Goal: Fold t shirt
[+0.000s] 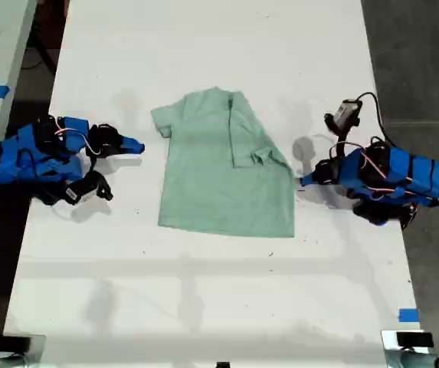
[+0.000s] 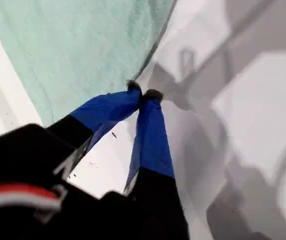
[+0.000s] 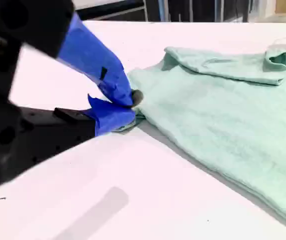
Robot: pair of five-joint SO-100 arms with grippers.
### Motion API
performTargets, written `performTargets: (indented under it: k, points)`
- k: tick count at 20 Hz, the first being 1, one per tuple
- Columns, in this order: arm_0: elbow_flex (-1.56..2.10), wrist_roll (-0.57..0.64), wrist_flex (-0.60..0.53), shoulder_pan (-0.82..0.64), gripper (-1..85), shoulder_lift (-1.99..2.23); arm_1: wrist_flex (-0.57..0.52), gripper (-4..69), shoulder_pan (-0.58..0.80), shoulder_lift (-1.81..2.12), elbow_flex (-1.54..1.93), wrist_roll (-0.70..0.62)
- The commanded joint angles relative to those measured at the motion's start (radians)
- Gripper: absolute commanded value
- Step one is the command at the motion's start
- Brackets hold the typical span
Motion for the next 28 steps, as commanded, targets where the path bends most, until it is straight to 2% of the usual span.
performTargets:
  k: [1,4,8,10,12,14,15,25,28]
  points:
    - [-0.132,0.156,-0.114,-0.078,-0.4,-0.186,-0.026,2.3,0.06,0.006,0.044,-0.049]
    - [-0.319,0.167,-0.031,-0.16,-0.4,-0.336,-0.026,2.3,0.061,0.006,0.044,-0.049]
    - [-0.758,0.276,-0.017,-0.364,0.5,-1.111,-0.026,2.3,0.061,0.006,0.044,-0.049]
    - [-1.006,0.351,0.038,-0.417,7.6,-1.384,-0.026,2.3,0.06,0.006,0.044,-0.048]
    - [-1.33,0.376,0.215,-0.479,19.5,-1.743,-0.026,2.3,0.06,0.006,0.044,-0.049]
    - [-1.683,0.446,0.476,-0.522,26.9,-2.12,-0.026,2.3,0.058,0.006,0.044,-0.052]
    - [-1.738,0.462,0.497,-0.525,27.0,-2.194,-0.026,2.3,0.055,0.006,0.044,-0.052]
    - [-1.784,0.42,0.486,-0.54,19.6,-2.091,-0.026,2.3,0.057,0.006,0.044,-0.048]
    - [-1.813,0.39,0.44,-0.515,19.5,-2.148,-0.026,2.3,0.058,0.006,0.044,-0.048]
